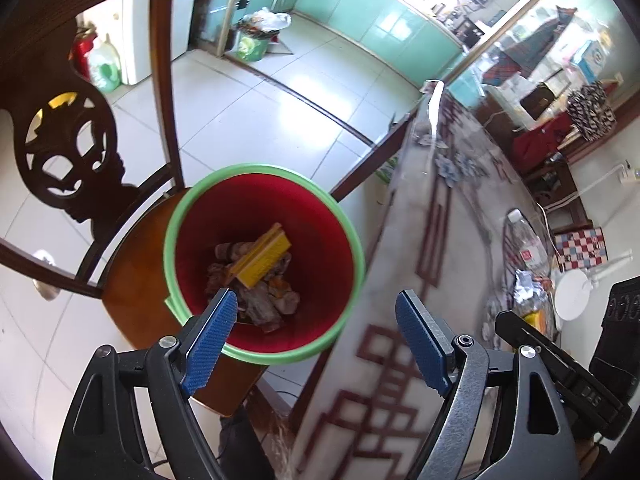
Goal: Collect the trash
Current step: 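Grasp crumpled white paper with left tool while right tool grasps yellow juice box, then carry white paper to red bucket with left tool while right tool carries juice box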
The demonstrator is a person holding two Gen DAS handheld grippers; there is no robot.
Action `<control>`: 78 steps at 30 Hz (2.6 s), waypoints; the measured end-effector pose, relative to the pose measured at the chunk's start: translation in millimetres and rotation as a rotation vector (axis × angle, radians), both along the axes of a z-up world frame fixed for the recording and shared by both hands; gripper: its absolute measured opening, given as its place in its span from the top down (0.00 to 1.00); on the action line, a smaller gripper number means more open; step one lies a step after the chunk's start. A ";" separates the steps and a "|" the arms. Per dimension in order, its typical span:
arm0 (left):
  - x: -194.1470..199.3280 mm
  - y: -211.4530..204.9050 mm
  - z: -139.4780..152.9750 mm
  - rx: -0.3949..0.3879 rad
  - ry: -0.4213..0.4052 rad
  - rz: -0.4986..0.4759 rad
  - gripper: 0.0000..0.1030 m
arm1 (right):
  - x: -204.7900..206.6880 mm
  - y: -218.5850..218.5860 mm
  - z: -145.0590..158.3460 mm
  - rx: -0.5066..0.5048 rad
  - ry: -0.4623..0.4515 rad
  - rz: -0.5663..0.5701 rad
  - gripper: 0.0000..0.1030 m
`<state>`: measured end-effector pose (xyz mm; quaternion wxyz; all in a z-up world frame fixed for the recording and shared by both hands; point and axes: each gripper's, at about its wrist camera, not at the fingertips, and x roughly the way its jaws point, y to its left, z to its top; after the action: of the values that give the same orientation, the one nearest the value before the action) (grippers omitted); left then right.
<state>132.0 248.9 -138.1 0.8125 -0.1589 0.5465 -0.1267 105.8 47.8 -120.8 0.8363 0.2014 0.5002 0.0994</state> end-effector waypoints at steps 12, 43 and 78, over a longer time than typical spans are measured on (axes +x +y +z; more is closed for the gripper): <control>-49.9 -92.7 18.1 -0.016 -0.025 -0.238 0.21 | -90.4 -234.2 3.4 -0.233 0.072 -0.719 0.32; -28.4 -403.8 6.7 0.152 -0.095 -0.494 0.21 | -165.4 -358.9 -52.9 0.096 0.052 -0.609 0.64; -66.4 -320.6 32.3 0.097 -0.104 -0.400 0.63 | -142.5 -302.4 2.4 0.057 -0.055 -0.432 0.64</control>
<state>65.6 -71.8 -105.8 0.8050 -0.0012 0.5299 -0.2669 -36.8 -254.6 -118.4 0.8454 0.3248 0.4195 -0.0625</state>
